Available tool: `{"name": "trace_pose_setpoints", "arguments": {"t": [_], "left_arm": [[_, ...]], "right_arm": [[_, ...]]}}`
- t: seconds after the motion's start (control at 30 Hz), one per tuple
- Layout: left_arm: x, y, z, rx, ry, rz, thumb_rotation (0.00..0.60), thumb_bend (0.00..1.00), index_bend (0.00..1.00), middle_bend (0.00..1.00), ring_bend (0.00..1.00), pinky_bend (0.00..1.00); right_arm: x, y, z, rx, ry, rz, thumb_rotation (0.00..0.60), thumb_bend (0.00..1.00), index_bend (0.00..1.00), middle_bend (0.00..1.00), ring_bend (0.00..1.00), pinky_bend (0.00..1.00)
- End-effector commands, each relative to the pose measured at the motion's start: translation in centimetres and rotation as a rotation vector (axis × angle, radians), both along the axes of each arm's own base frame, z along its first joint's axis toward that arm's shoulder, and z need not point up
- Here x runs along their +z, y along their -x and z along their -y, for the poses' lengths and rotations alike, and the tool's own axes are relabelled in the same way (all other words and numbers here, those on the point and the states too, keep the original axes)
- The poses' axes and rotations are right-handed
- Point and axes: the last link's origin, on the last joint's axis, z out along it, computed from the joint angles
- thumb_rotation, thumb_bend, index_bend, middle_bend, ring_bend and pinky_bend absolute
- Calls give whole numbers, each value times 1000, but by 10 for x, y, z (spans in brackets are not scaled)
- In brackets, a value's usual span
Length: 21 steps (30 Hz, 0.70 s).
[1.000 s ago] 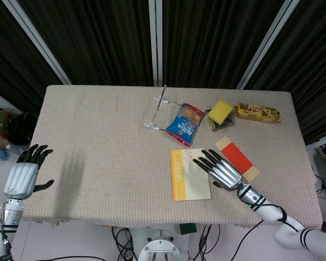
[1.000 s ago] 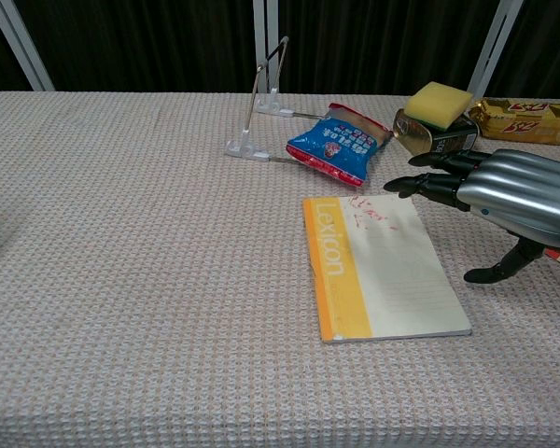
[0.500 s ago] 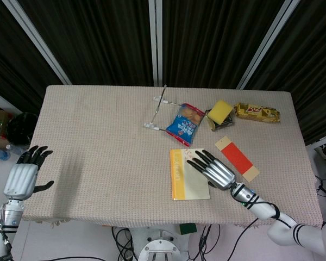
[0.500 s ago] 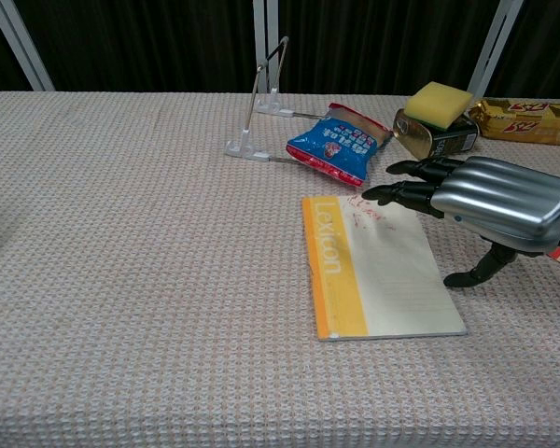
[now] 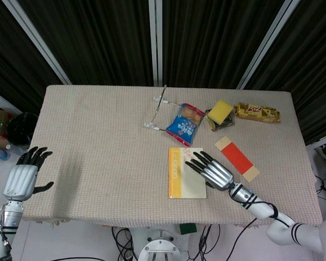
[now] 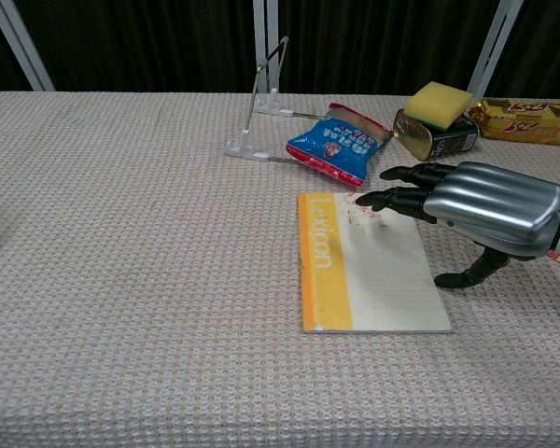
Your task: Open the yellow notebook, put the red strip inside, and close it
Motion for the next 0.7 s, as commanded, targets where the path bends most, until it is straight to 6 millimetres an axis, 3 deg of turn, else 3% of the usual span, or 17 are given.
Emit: {"name": "trace_pose_setpoints", "arguments": {"t": [0.03,0.7], "left_arm": [[0,0,0,1,-2,2,600,53,186,128,90,199],[2,0,1,-1,-9,-2,600,53,187,128,90,199]], "right_arm": [[0,2,0,-8,0,-1,600,69,64,157,7,136],[-12,-22,9,67,37,104,600,152,154,203,48,137]]}}
